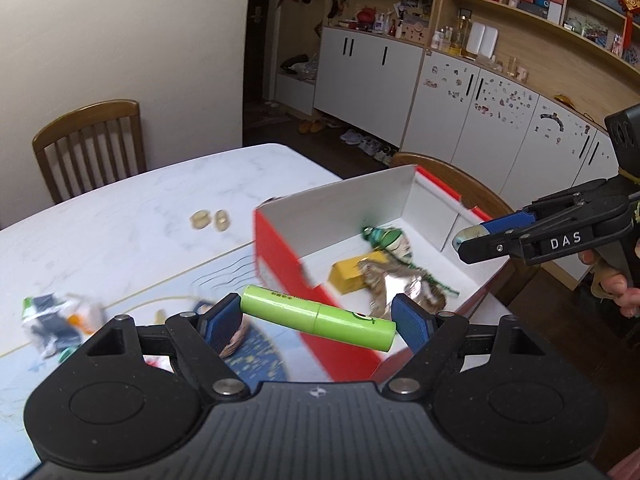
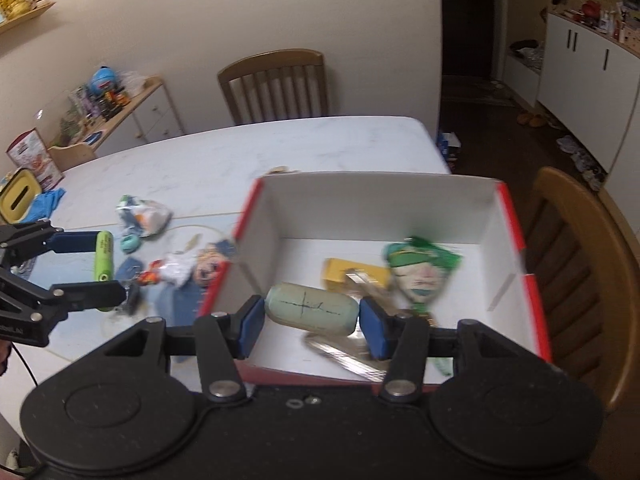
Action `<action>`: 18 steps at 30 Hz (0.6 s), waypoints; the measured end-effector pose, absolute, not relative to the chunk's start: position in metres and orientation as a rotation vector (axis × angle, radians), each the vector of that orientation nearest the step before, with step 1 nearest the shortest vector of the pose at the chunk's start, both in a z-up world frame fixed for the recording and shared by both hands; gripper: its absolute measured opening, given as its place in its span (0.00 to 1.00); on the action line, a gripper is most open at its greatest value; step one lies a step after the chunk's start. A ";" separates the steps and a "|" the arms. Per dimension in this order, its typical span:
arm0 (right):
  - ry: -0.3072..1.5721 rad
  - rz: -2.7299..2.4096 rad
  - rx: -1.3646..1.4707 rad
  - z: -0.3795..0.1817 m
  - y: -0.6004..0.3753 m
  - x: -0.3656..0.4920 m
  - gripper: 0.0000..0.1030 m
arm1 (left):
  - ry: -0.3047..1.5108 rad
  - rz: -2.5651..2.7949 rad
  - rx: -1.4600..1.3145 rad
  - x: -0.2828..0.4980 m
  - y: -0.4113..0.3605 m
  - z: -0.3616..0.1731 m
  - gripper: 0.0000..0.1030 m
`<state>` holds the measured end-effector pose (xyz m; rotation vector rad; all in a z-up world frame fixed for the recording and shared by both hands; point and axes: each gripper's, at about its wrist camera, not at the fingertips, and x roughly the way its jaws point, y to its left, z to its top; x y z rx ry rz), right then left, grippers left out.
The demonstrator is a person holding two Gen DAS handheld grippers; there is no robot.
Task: Organize objects
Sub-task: 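Carry the green tube and soap bar into the shoebox and lower them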
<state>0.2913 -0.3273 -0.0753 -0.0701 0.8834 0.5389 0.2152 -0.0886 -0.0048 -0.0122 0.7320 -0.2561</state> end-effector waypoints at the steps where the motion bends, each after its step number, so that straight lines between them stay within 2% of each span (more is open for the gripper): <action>1: 0.882 0.533 -0.072 -0.076 -0.334 0.294 0.49 | 0.731 -0.258 -0.009 0.219 -0.096 -0.005 0.80; 18: 0.916 0.577 -0.163 -0.112 -0.381 0.339 0.49 | 0.833 -0.133 -0.011 0.336 -0.190 -0.034 0.80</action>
